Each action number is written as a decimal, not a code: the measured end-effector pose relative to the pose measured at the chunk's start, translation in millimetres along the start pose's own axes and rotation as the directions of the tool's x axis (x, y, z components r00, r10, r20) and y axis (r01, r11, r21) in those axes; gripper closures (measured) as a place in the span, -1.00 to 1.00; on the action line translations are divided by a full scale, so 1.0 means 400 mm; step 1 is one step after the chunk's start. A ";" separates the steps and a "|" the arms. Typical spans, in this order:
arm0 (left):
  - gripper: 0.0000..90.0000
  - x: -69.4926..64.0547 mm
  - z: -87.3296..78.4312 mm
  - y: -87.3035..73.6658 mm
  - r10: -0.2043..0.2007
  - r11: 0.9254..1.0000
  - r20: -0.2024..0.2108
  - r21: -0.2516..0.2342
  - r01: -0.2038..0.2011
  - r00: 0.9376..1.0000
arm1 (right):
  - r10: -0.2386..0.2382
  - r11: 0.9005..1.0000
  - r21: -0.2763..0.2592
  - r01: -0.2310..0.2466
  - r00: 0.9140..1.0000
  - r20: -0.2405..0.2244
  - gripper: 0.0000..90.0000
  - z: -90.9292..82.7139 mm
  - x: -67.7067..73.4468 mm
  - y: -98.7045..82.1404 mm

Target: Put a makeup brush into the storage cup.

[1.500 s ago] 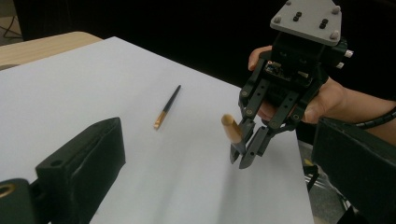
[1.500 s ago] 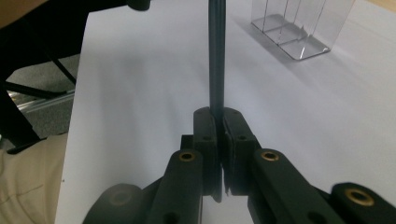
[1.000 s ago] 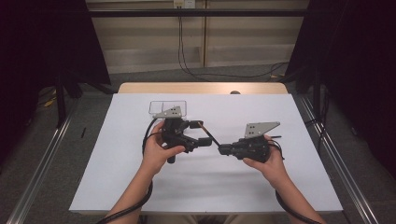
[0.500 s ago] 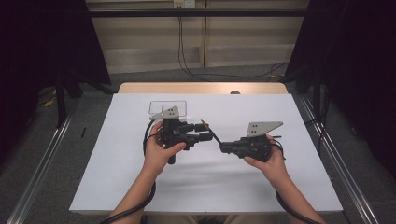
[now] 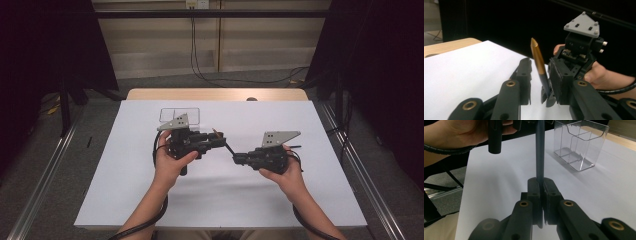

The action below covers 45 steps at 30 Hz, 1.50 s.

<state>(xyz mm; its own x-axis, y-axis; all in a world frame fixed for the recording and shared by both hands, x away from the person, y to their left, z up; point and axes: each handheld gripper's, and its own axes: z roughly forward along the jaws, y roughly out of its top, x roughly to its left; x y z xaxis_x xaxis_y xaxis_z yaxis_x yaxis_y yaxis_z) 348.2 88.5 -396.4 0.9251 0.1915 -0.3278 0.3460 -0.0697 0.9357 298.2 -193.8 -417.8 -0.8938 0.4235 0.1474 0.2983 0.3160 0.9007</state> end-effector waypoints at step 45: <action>0.85 -0.037 0.059 0.012 0.059 0.998 0.002 -0.024 -0.059 0.998 | 0.055 0.998 -0.043 -0.055 0.998 -0.021 0.86 0.049 0.015 -0.011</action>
<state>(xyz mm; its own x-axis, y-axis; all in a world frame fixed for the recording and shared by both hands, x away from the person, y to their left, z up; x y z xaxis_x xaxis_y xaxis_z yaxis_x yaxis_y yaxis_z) 339.7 62.1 -390.2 0.9441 0.1852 -0.2727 0.2874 -0.0572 0.9561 298.2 -176.2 -429.0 -0.8832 0.4219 0.2051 0.3328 0.2556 0.9077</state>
